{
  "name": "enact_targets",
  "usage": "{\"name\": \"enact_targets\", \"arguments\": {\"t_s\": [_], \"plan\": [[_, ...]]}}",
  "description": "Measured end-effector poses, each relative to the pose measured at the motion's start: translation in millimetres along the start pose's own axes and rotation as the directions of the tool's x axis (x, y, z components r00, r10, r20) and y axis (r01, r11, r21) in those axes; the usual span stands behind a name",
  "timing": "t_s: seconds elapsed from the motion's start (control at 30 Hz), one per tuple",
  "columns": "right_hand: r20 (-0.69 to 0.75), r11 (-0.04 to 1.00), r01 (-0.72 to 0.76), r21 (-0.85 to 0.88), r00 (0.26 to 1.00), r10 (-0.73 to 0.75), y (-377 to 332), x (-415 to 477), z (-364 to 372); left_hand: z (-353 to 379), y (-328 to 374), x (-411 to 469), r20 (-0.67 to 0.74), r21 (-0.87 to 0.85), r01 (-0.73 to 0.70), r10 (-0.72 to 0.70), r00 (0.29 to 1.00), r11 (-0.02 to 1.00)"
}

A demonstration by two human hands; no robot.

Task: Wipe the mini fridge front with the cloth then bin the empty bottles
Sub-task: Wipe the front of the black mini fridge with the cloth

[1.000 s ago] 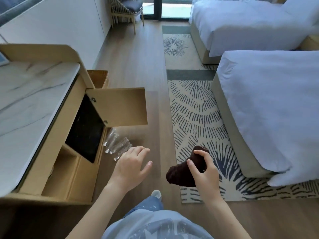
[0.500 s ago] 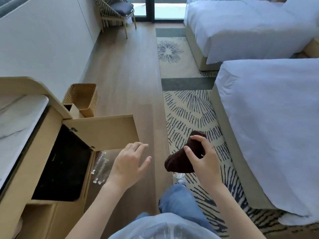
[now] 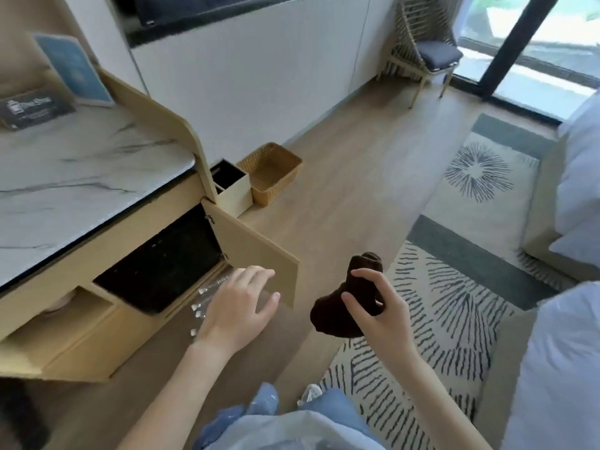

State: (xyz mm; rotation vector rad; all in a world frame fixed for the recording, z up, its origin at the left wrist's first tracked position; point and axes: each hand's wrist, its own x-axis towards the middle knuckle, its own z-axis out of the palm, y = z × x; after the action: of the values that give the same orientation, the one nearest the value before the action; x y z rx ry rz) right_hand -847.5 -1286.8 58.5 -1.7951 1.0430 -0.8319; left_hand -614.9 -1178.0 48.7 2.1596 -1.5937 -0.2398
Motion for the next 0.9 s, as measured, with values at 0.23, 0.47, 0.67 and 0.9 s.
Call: {"name": "enact_targets", "arguments": {"t_s": [0.23, 0.47, 0.67, 0.9], "plan": [[0.287, 0.994, 0.071, 0.081, 0.953, -0.091, -1.8, 68.5, 43.1, -10.5, -9.5, -35.1, -0.105, 0.024, 0.306, -0.302, 0.948, 0.952], [0.514, 0.992, 0.067, 0.110, 0.850, -0.115, -8.3, 78.8, 121.3, -16.1, -39.6, -96.9, -0.228, 0.002, 0.570, -0.554, 0.801, 0.822], [0.542, 0.994, -0.007, 0.107, 0.839, -0.053, -22.0, 80.7, 172.6, -20.0, -70.7, -127.4, -0.226, -0.021, 0.679, -0.665, 0.712, 0.734], [0.553, 0.996, 0.006, 0.090, 0.832, -0.055, -37.7, 101.8, 215.6, -34.8, -116.2, -102.8, -0.259, -0.038, 0.649, -0.634, 0.728, 0.760]]}}
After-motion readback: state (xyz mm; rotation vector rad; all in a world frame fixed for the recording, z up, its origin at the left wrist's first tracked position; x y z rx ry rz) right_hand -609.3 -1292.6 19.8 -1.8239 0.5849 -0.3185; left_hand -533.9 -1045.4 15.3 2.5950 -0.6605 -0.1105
